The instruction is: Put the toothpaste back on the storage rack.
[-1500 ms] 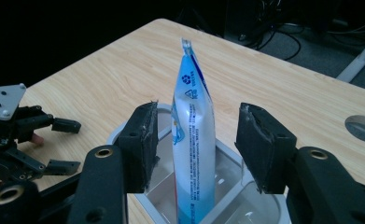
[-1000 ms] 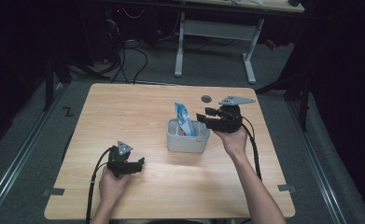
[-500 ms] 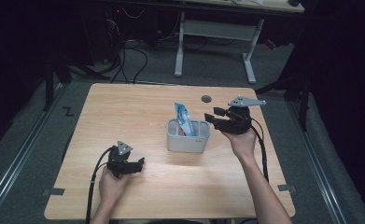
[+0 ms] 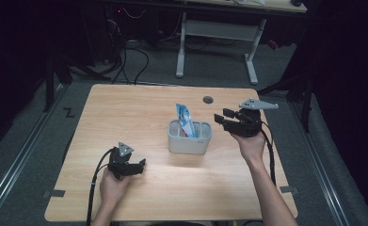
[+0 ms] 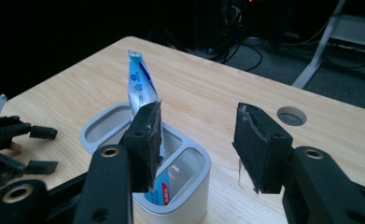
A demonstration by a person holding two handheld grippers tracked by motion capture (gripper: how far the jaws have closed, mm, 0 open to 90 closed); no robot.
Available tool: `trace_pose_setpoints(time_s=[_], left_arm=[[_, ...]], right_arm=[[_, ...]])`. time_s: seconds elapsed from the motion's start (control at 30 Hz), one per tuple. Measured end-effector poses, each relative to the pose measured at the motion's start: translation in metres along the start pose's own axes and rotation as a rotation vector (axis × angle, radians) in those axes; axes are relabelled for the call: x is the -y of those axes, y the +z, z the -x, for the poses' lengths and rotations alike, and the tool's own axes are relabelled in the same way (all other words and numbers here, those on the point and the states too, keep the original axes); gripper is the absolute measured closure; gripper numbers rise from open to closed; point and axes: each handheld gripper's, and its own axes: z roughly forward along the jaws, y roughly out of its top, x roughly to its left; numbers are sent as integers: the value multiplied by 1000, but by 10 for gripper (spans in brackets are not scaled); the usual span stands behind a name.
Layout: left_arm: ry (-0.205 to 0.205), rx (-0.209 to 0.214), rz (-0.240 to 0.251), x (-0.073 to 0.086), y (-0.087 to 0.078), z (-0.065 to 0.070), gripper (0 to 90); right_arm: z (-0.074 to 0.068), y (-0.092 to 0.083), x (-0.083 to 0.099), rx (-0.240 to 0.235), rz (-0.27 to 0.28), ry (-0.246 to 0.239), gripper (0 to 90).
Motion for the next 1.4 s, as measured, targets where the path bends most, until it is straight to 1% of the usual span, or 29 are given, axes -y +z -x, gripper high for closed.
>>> trace_pose_setpoints(time_s=[0.13,0.27,0.4,0.5,0.9,1.23,1.4], left_arm=[[0,0,0,0,0,0,186],[-1,0,0,0,0,0,186],[0,0,0,0,0,0,186],[0,0,0,0,0,0,186],[0,0,0,0,0,0,186],[0,-1,0,0,0,0,186],[0,0,0,0,0,0,186]], right_arm=[[5,-4,6,9,6,18,526],[10,-11,9,17,14,29,527],[13,-15,11,22,22,32,527],[16,-19,14,30,28,43,527],[22,-31,22,42,40,57,526],[28,-37,30,55,34,69,523],[34,-45,34,63,63,98,522]])
